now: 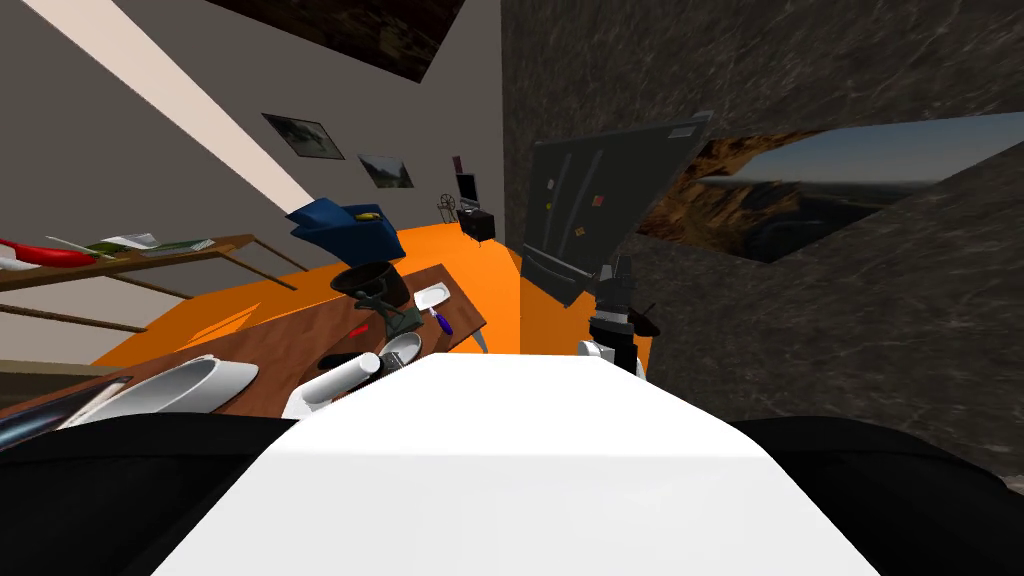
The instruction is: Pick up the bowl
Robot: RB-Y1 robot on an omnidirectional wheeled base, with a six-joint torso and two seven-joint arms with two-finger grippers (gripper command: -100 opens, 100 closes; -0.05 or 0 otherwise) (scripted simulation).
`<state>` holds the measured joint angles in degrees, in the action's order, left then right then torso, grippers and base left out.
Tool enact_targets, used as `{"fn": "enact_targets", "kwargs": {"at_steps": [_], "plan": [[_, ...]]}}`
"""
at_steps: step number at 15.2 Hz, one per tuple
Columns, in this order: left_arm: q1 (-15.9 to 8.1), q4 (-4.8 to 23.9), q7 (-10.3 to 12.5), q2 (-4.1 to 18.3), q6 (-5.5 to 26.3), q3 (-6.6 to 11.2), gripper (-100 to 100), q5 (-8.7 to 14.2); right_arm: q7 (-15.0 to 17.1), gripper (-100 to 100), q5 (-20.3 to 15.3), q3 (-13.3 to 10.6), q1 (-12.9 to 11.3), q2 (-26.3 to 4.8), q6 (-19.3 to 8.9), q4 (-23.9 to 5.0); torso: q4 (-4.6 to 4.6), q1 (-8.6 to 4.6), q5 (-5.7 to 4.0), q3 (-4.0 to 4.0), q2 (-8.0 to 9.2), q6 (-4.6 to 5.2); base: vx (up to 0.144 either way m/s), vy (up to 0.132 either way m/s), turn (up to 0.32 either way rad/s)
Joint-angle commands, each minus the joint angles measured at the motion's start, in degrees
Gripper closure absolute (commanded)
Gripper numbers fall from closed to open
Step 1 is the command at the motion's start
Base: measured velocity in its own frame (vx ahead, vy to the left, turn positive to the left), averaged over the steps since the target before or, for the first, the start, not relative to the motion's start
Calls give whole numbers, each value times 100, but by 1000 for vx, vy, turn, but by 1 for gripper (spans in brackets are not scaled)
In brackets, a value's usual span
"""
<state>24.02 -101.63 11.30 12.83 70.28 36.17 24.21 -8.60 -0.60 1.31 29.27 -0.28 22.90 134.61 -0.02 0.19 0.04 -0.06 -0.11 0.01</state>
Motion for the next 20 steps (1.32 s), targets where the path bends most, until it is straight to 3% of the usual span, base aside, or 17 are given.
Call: {"fn": "enact_targets", "kwargs": {"at_steps": [1, 3, 4, 5, 9, 10, 11, 15, 19, 20], "plan": [[-7, 73, 31, -56, 254, 87, -100, 60, 0, 0, 0, 0, 0, 0, 0, 0, 0, 0, 0, 0, 0, 0, 3, 31, -204], [-18, 114, 47, -80, 382, 135, -100, 94, 0, 0, 0, 0, 0, 0, 0, 0, 0, 2, 1, -1, -2, -1, 9, 33, -136], [-13, 99, 30, -59, 283, 106, -100, 78, 0, 0, 0, 0, 0, 0, 0, 0, -1, 2, 1, -2, -3, -2, 6, 20, -40], [-74, 292, 16, -78, 137, 51, -100, 30, 0, 0, 0, 0, 1, 0, 0, 0, -1, -1, 0, -2, -3, -3, 1, 16, 11], [-166, 579, -10, -101, -129, -40, -100, -48, 0, 0, 0, 0, 1, 0, 0, 0, -1, -5, -1, -1, -2, -3, 0, 14, 10], [-137, 482, 1, -94, -25, -9, -100, -24, 0, 0, 0, 0, 1, 0, 0, 0, -1, -6, -1, -1, -2, -3, 1, 7, 1], [-145, 507, -2, -95, -57, -17, 100, -30, 0, 0, 0, 0, 1, 0, 0, 0, -1, -8, -2, -1, -2, -3, 0, 0, 0], [-142, 508, 11, -97, -57, -9, 100, -31, 0, 0, 0, 0, 1, 0, 0, 0, 1, -5, 1, 1, 0, 3, 0, 0, 0], [-13, 100, 34, -63, 314, 112, 100, 82, 0, 0, 0, 0, 1, 0, 0, 0, 3, -19, -8, 2, 1, 7, 0, -15, -20], [-44, 209, 25, -77, 196, 76, 100, 52, 0, 0, 0, 0, 1, 0, 0, 0, 4, -22, -10, 3, 2, 7, 1, -10, 0]]}}
